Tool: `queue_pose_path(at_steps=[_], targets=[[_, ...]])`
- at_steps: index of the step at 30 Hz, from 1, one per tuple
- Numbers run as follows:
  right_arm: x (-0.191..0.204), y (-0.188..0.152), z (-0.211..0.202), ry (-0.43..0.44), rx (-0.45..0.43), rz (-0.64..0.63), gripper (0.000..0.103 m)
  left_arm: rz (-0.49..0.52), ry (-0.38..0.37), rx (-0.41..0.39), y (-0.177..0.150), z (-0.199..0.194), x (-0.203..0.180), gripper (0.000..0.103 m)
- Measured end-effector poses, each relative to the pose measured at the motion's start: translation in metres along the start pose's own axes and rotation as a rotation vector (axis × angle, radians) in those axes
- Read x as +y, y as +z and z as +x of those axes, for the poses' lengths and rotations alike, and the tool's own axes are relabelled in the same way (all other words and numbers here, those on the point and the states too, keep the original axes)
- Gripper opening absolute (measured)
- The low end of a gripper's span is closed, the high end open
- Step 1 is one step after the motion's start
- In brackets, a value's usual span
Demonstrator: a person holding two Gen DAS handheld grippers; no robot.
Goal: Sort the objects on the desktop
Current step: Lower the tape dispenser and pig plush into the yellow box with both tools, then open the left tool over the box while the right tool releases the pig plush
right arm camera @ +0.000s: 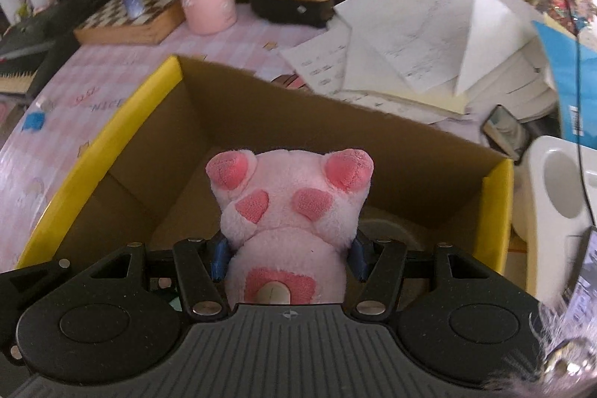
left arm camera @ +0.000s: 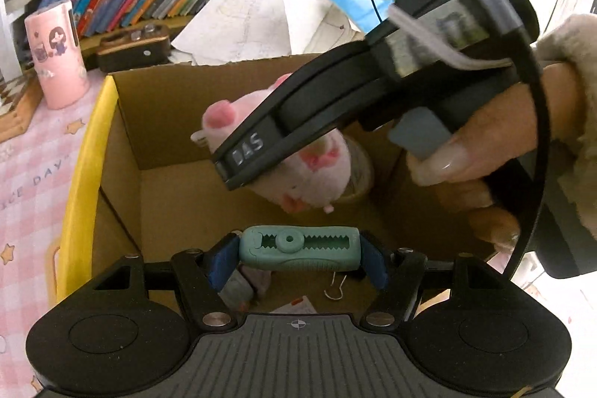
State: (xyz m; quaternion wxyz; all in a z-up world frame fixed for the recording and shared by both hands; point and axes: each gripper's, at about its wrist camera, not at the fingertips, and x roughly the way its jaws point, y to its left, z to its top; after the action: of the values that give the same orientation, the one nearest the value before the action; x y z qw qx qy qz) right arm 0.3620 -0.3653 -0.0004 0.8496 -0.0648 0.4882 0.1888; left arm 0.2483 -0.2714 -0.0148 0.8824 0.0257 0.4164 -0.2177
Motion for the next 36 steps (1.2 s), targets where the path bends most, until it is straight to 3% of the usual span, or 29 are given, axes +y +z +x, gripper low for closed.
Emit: queue_pose_path(at_steps=[9, 17, 26, 36], targets=[[0.002, -0.002, -0.012, 0.002, -0.073, -0.006, 0.071, 0.023, 0.066, -0.053, -0.003, -0.011, -0.003, 0.073], [0.005, -0.018, -0.060, 0.000, -0.219, 0.066, 0.072, 0.041, 0.099, -0.103, -0.003, -0.033, -0.009, 0.076], [0.011, -0.071, -0.124, -0.139, -0.428, 0.180, 0.074, 0.000, 0.132, -0.207, -0.014, -0.075, 0.000, 0.078], [0.044, -0.141, -0.155, -0.259, -0.524, 0.323, 0.078, -0.055, 0.168, -0.301, -0.047, -0.130, 0.026, 0.079]])
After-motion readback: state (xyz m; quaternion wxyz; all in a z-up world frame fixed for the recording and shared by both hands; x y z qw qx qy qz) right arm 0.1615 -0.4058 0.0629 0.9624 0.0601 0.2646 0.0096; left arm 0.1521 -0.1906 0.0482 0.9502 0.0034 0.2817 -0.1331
